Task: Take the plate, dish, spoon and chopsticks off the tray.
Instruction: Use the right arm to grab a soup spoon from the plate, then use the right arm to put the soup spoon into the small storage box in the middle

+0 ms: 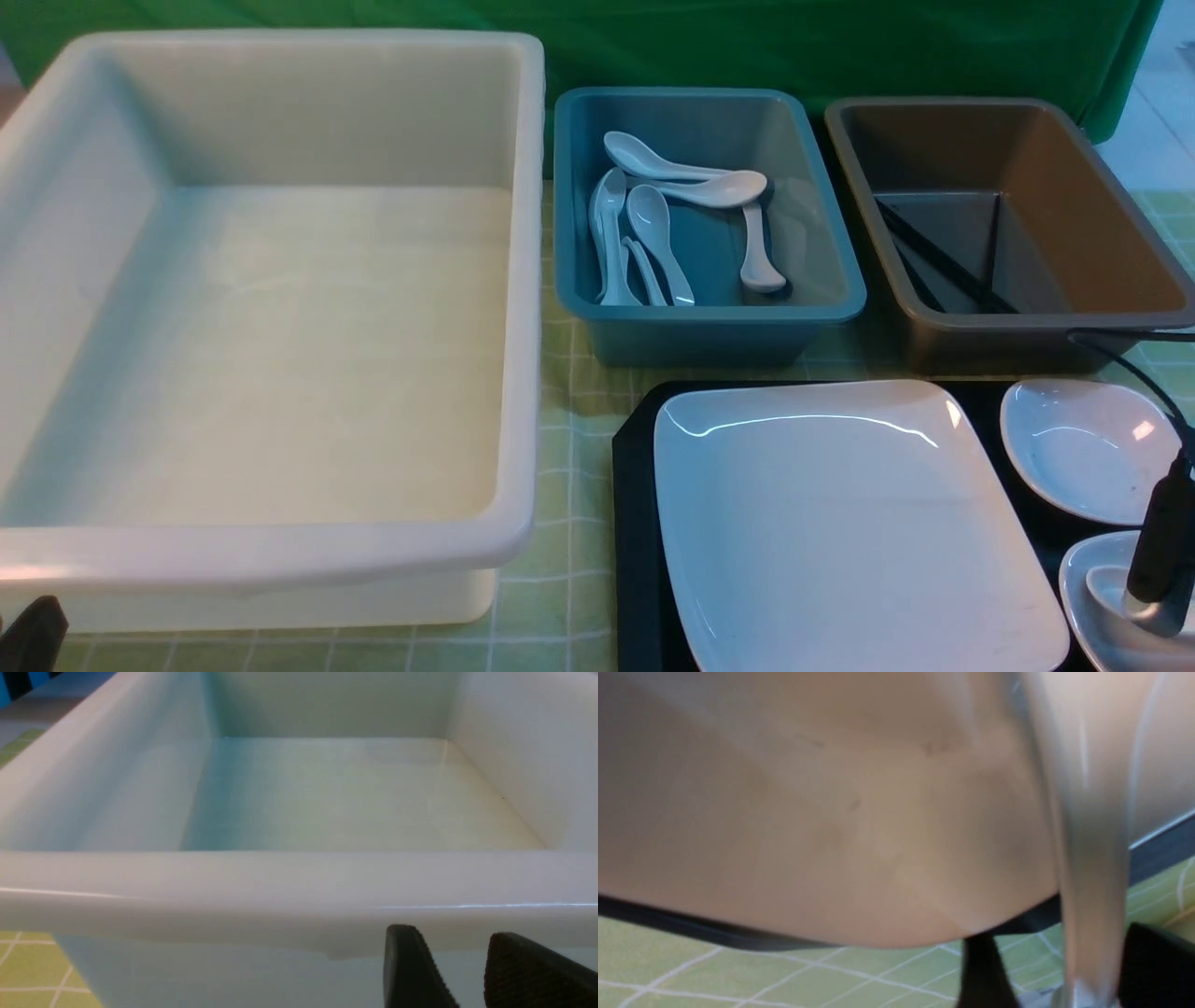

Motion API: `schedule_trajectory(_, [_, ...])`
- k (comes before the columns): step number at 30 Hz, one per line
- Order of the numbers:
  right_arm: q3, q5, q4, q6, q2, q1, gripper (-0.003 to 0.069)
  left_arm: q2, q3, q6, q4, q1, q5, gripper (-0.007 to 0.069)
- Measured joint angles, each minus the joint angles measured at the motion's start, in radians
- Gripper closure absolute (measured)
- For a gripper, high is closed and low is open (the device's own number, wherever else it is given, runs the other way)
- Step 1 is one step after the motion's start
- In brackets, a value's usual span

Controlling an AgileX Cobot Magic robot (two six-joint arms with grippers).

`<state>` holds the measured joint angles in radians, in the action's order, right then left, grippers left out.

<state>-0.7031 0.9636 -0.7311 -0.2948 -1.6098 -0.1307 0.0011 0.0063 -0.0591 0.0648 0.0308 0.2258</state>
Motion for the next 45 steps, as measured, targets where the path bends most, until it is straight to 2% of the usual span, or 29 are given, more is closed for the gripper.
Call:
schedule_trajectory(3, [0.0, 0.007, 0.0, -0.024, -0.001, 0.0, 0.0512, 0.0, 0.0, 0.0, 0.0, 0.0, 0.0, 0.04])
schedule_trajectory(4, [0.0, 0.016, 0.0, -0.036, -0.001, 0.0, 0.0551, 0.0, 0.0, 0.0, 0.0, 0.0, 0.0, 0.04])
schedule_trajectory(15, [-0.029, 0.095, 0.002, -0.092, 0.225, -0.017, 0.0549, 0.0, 0.0, 0.0, 0.0, 0.0, 0.0, 0.04])
schedule_trajectory(19, [-0.123, 0.074, 0.04, -0.084, 0.33, -0.091, 0.0549, 0.0, 0.0, 0.0, 0.0, 0.0, 0.0, 0.04])
schedule_trajectory(23, [-0.296, 0.017, 0.18, 0.033, 0.344, -0.189, 0.0549, 0.0, 0.0, 0.0, 0.0, 0.0, 0.0, 0.04])
schedule_trajectory(25, [-0.404, -0.009, 0.284, 0.086, 0.301, -0.223, 0.0549, 0.0, 0.0, 0.0, 0.0, 0.0, 0.0, 0.04])
schedule_trajectory(30, [-0.666, -0.083, 0.545, 0.121, 0.087, -0.263, 0.0549, 0.0, 0.0, 0.0, 0.0, 0.0, 0.0, 0.04])
schedule_trajectory(33, [-0.804, -0.137, 0.625, 0.124, -0.069, -0.292, 0.0549, 0.0, 0.0, 0.0, 0.0, 0.0, 0.0, 0.04])
schedule_trajectory(42, [-1.083, -0.208, 0.657, 0.129, -0.387, -0.338, 0.0547, 0.0, 0.0, 0.0, 0.0, 0.0, 0.0, 0.04])
schedule_trajectory(45, [-1.144, -0.237, 0.657, 0.142, -0.461, -0.337, 0.0503, 0.0, 0.0, 0.0, 0.0, 0.0, 0.0, 0.04])
